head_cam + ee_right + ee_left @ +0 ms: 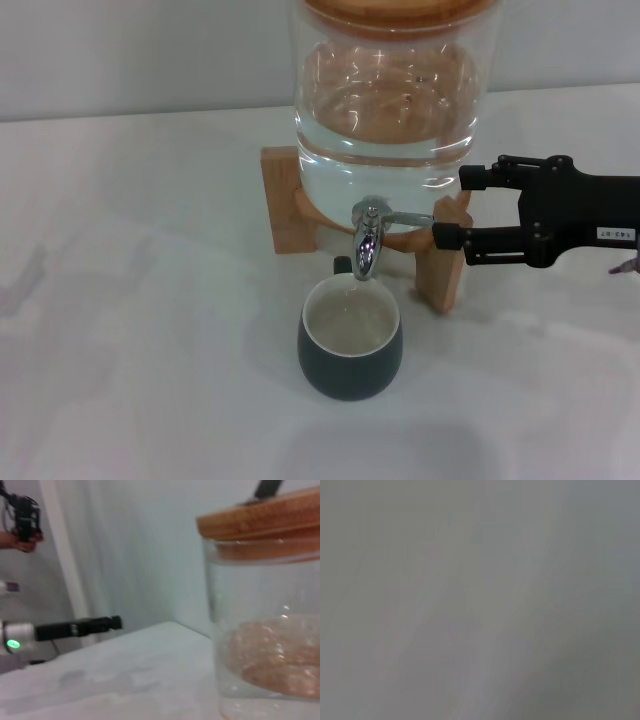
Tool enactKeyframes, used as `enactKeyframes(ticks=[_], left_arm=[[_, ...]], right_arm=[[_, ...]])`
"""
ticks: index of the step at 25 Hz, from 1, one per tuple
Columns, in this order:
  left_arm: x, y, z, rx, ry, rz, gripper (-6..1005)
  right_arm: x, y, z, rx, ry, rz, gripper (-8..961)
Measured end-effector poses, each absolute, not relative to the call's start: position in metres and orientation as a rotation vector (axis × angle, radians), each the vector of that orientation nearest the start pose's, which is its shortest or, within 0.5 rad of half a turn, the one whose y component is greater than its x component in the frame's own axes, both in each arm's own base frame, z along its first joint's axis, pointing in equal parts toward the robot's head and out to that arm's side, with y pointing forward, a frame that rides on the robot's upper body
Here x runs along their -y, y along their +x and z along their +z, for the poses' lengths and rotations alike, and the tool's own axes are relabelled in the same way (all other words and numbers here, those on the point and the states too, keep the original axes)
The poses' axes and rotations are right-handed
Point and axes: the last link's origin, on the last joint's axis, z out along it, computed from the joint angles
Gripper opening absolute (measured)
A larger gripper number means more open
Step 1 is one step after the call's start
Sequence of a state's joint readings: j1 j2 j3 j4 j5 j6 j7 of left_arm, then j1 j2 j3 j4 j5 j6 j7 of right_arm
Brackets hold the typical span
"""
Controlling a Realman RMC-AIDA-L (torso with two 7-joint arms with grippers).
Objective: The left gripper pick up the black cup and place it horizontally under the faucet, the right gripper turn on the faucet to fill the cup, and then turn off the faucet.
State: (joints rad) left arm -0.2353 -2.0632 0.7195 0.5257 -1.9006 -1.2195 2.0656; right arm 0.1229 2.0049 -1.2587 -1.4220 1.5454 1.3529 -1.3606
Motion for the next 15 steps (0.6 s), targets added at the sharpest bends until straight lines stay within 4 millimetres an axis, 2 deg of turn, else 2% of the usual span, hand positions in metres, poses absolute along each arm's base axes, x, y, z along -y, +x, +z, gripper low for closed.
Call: enactKeyframes(ticks=[15], left_arm=[[-0.299, -0.363, 0.057, 0.781, -1.811, -0.871, 858]], right_arm=[[-0.261, 0.209, 0.081, -0.415, -2.742, 0.868, 826]])
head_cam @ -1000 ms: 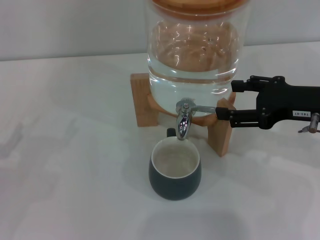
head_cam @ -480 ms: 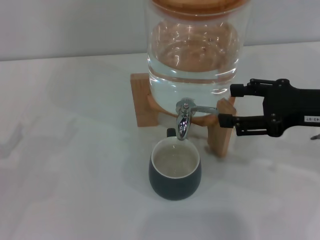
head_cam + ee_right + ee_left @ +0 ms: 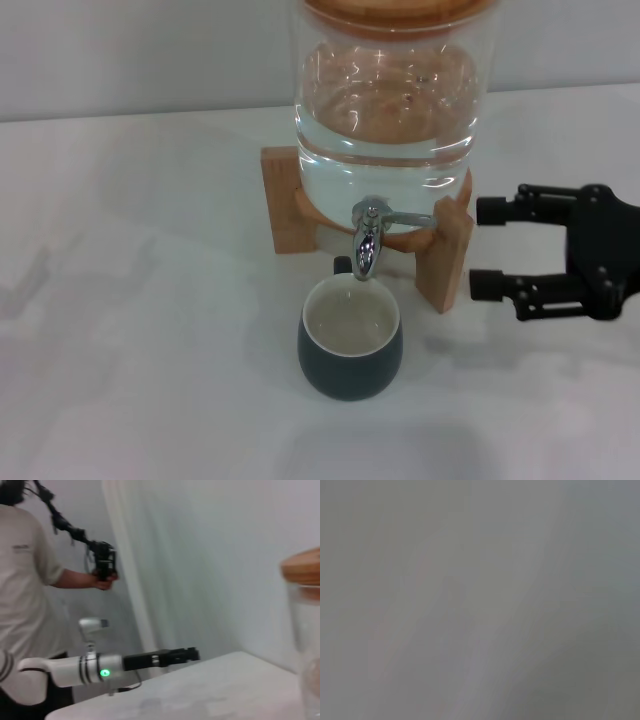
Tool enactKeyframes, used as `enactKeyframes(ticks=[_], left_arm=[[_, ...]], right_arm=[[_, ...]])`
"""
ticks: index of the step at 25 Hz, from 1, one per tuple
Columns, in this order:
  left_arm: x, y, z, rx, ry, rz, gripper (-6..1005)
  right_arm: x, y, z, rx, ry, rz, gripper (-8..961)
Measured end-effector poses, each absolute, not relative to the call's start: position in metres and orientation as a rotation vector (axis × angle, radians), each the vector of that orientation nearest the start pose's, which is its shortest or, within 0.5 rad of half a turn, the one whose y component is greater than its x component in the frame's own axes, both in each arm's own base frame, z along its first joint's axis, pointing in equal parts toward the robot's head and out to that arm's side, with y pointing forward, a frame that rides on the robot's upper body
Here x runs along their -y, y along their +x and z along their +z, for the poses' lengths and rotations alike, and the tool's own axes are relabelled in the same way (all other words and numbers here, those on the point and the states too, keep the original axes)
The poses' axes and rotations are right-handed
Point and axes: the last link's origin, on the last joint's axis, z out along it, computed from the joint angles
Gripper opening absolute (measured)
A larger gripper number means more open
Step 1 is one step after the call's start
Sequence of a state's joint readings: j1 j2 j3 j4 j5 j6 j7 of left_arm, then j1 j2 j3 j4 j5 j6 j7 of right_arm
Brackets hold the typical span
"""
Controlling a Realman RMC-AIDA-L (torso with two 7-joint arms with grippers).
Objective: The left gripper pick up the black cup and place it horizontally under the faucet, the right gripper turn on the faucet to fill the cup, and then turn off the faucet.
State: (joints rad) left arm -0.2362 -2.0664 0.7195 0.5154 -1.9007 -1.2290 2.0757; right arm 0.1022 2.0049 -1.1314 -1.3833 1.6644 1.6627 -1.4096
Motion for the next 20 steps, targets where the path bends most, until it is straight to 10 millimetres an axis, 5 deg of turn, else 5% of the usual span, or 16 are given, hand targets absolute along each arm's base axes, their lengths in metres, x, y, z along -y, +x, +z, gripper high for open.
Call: enactKeyframes(ticks=[9, 20], left_arm=[[-0.298, -0.363, 0.059, 0.778, -1.792, -0.881, 858], [-0.297, -0.364, 0.066, 0.751, -1.741, -0.894, 858]], right_arm=[[-0.242, 0.238, 0.099, -0.408, -2.657, 0.912, 826], [-0.218, 0.315, 0.137, -0.491, -2.251, 0.95, 826]])
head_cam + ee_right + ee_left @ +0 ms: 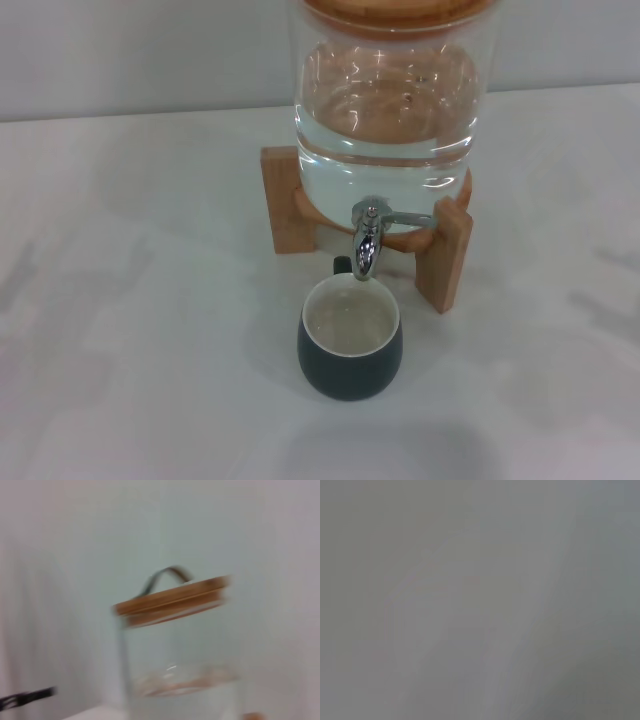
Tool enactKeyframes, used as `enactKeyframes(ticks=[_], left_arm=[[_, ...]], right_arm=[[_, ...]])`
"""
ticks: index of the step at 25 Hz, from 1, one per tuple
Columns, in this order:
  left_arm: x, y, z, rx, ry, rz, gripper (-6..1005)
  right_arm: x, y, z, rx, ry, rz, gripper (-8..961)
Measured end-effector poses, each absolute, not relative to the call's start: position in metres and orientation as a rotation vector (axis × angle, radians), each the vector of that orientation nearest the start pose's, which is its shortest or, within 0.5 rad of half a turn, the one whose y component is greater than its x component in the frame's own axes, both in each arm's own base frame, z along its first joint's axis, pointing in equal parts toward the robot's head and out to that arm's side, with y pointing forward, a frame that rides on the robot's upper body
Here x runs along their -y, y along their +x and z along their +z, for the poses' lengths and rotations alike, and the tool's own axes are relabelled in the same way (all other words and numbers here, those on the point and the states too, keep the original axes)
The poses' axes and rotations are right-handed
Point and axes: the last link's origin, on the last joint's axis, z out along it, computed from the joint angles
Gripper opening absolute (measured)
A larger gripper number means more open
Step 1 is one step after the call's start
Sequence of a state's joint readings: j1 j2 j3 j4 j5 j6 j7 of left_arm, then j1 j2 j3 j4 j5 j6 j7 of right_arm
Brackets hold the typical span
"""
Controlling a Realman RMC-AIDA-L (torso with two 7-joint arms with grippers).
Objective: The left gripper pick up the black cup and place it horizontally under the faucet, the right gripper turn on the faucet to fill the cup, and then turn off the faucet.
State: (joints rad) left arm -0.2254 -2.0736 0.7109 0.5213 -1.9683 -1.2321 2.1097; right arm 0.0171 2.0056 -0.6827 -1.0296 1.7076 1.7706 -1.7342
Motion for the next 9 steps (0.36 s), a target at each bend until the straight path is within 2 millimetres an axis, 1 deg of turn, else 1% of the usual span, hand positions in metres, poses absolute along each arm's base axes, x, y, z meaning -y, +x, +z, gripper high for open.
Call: enactKeyframes(ticks=[1, 3, 4, 5, 9], left_arm=[[-0.297, -0.364, 0.066, 0.748, -1.736, -0.895, 858], [-0.298, -0.365, 0.068, 0.742, -1.725, -0.897, 858], [-0.298, -0.365, 0.068, 0.739, -1.718, -0.897, 858], [-0.298, -0.365, 0.069, 0.735, -1.709, -0.896, 858], [-0.297, -0.367, 0.07, 0.725, -1.666, -0.902, 858]], right_arm=[[-0.216, 0.321, 0.139, -0.492, -2.213, 0.958, 826], [-0.207, 0.338, 0.142, -0.507, -2.091, 0.988, 826], [-0.205, 0.342, 0.144, -0.504, -2.053, 0.991, 826], [-0.2, 0.353, 0.144, -0.513, -1.976, 1.001, 826], [-0.185, 0.379, 0.146, -0.52, -1.759, 0.992, 826]])
